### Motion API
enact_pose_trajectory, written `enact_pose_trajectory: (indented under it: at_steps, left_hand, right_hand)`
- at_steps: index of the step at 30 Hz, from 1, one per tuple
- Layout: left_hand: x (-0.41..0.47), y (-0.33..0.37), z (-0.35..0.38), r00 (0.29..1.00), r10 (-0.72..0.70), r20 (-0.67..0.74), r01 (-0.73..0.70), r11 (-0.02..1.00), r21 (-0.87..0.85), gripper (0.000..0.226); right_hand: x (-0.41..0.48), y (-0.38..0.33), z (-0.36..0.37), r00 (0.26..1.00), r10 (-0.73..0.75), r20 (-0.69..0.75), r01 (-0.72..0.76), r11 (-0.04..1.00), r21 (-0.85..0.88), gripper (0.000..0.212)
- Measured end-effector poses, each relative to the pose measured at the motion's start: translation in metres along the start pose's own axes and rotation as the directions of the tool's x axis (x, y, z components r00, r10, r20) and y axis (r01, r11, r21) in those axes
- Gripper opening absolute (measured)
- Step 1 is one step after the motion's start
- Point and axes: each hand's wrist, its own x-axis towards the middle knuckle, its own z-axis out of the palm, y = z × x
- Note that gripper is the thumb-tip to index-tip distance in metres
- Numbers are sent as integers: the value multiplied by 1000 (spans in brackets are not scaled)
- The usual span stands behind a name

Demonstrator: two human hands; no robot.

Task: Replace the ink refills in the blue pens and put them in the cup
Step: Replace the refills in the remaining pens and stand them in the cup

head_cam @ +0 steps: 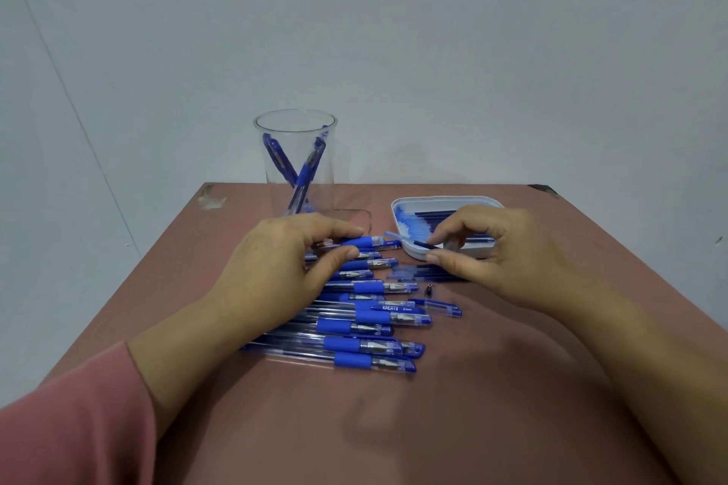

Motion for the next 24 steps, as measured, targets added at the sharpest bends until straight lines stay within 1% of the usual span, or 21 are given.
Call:
enact_pose_trajectory:
  at_steps: [7, 12, 14, 17, 20, 22, 24]
  left_hand:
    - [0, -1, 1, 999, -45, -10, 44, 997, -56, 24]
    - [0, 0, 2, 1000, -17, 2, 17, 997, -79, 25]
    - [0, -1, 0, 1000, -7, 10, 8, 998, -66, 29]
    - [1, -1, -2, 999, 38, 37, -38, 999, 7, 32]
    - [0, 3, 0, 993, 96, 64, -99, 994, 35, 23]
    - [-3, 6, 2, 990, 119, 74, -122, 992, 35, 23]
    - [-3, 6, 4, 993, 108, 57, -110, 994, 27, 26]
  right_hand:
    - [-1, 0, 2, 1000, 20, 14, -21, 999, 30, 15]
    - [-1, 2, 3, 999, 19, 30, -19, 1000, 22, 19]
    - [0, 4, 3, 999, -1, 35, 1, 1000, 4, 17]
    - [1, 7, 4, 999, -42, 27, 44, 998, -46, 9]
    - [4, 6, 9, 996, -85, 31, 87, 993, -79, 18]
    - [6, 4, 15, 990, -130, 59, 135, 987, -88, 23]
    - [5, 4, 16, 987, -134, 84, 142, 985, -96, 30]
